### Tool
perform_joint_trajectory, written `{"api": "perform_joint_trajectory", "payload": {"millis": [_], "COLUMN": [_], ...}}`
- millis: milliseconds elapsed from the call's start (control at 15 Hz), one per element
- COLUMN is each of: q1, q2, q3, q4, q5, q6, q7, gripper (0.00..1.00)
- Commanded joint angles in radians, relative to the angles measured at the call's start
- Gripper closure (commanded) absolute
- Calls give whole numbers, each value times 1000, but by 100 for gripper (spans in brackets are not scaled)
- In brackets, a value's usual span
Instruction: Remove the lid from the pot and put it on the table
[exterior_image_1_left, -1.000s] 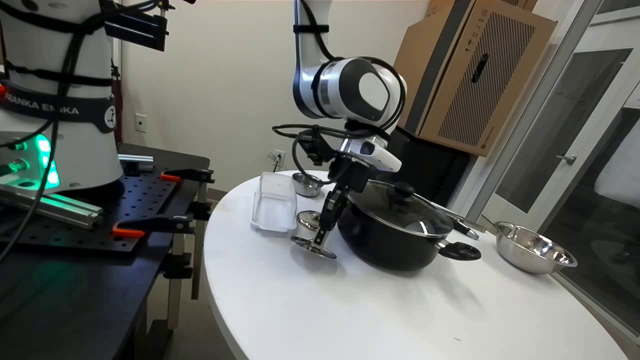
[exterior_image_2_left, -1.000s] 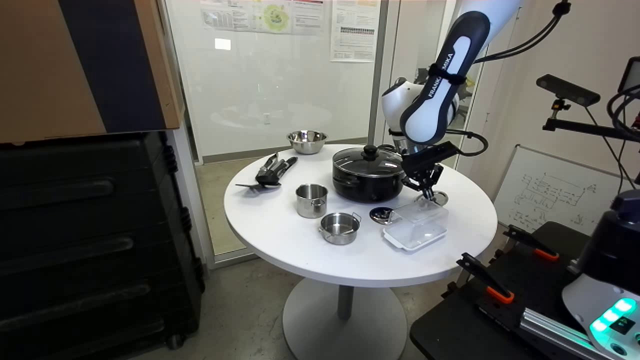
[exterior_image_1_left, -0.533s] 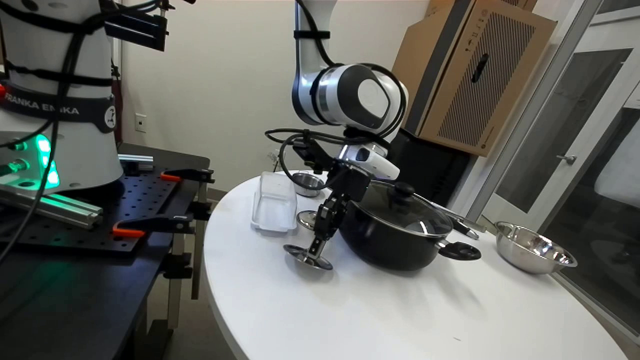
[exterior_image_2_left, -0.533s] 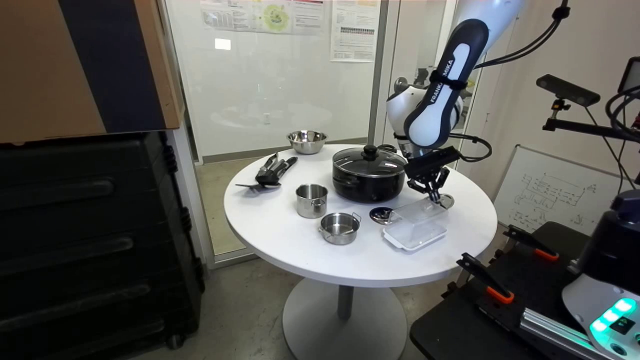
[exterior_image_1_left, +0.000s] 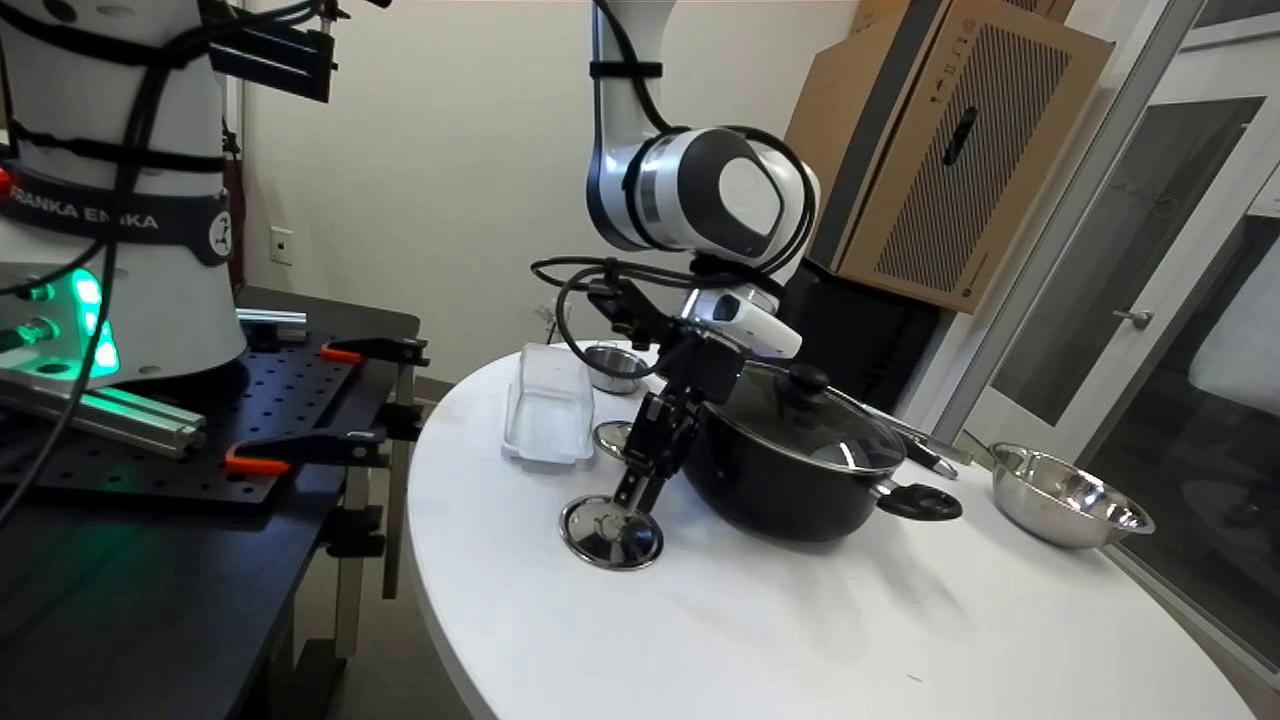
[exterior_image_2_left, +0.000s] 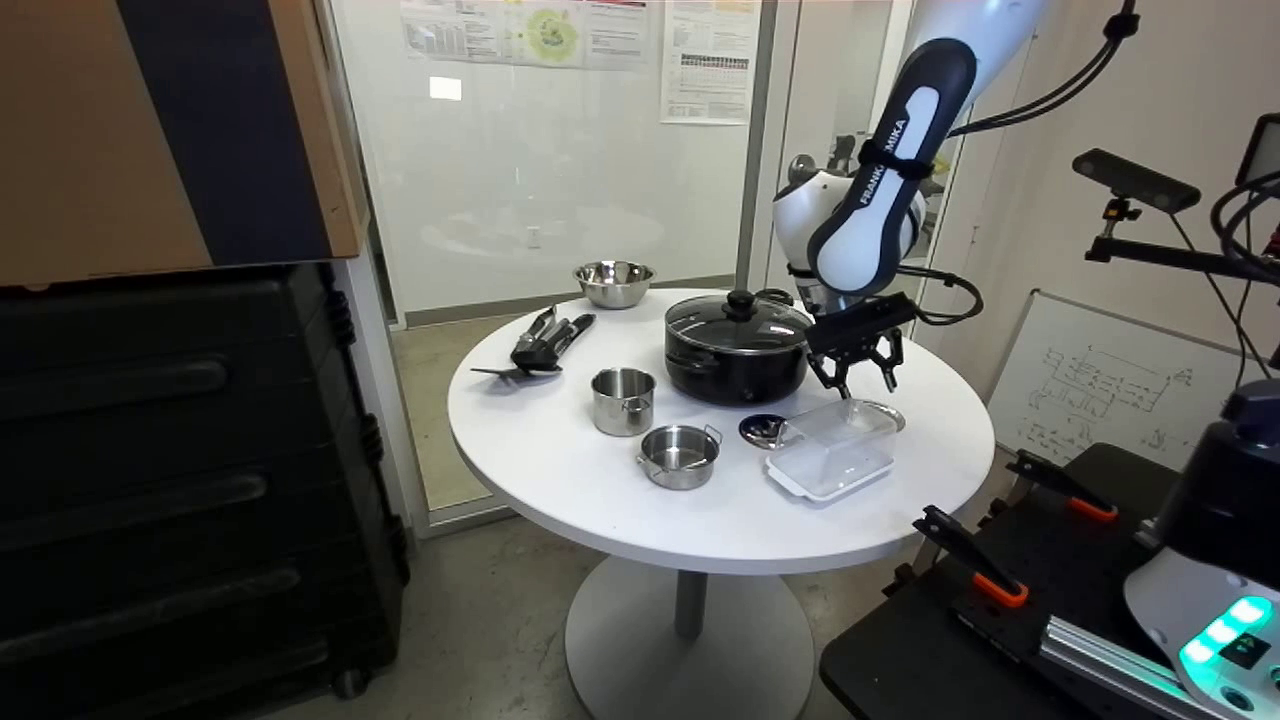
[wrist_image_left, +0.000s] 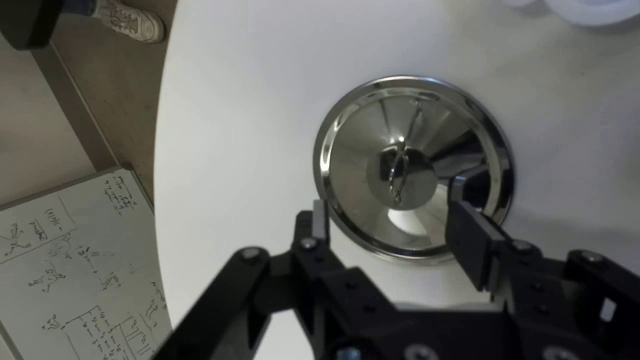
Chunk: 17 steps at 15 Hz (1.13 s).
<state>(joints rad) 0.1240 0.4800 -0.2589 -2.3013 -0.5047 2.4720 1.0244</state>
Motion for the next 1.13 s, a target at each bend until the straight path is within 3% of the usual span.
{"api": "perform_joint_trajectory", "payload": {"millis": [0, 133, 467, 733, 867, 933, 1067], "q1": [-9, -14, -43, -66, -61, -81, -78], "q2": [-92, -183, -391, -499, -514, -482, -503], "q3": [18, 33, 98, 163, 201, 195, 220], "q4": [-23, -53, -87, -85, -57, -59, -56], "q5": [23, 26, 48, 146, 225, 166, 197], "q6": [-23, -63, -170, -180, -185, -172, -172], "q7": [-75, -158, -390, -556, -591, -538, -555], "gripper": [5, 0, 0, 0, 0, 0, 0]}}
